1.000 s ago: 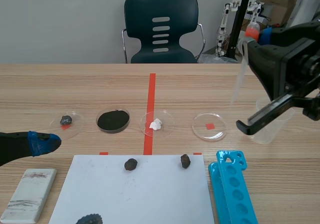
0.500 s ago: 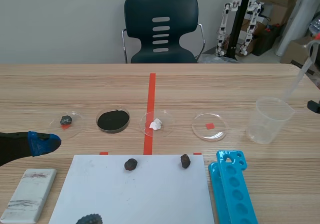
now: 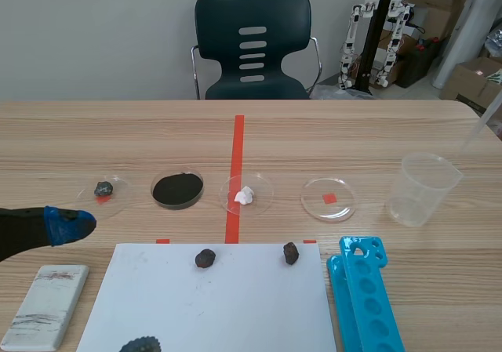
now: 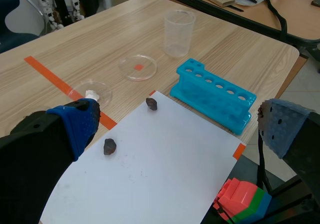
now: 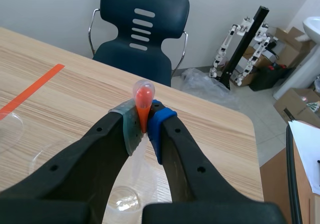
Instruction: Put the dropper in the beaker
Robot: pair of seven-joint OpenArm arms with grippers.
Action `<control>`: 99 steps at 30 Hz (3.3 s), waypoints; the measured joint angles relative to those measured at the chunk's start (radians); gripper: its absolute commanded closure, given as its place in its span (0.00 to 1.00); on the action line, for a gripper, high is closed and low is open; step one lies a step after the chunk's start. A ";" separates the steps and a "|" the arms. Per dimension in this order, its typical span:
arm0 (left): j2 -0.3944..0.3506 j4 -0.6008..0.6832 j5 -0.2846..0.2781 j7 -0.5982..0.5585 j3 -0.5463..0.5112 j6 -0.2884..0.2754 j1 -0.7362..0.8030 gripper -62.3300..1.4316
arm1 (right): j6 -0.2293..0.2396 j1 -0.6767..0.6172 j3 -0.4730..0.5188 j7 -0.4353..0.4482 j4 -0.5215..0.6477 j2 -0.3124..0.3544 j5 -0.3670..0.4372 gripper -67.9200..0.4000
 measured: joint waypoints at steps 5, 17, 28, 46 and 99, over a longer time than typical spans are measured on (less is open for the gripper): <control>0.000 0.000 0.000 0.000 0.000 0.000 0.000 0.00 | 0.011 0.066 -0.052 0.011 -0.067 0.000 0.000 0.98; 0.000 0.000 0.000 -0.001 0.000 0.000 0.000 0.00 | 0.011 0.148 -0.223 0.102 -0.251 -0.002 -0.040 0.98; 0.000 0.000 0.000 0.000 0.000 0.000 0.000 0.00 | -0.011 0.191 -0.282 0.194 -0.437 -0.009 -0.108 0.98; 0.000 0.000 0.000 0.000 0.000 0.000 0.000 0.00 | -0.011 0.209 -0.298 0.277 -0.499 -0.013 -0.141 0.96; 0.000 0.000 0.000 0.000 0.000 0.000 0.000 0.00 | -0.011 0.209 -0.298 0.277 -0.499 -0.013 -0.151 0.10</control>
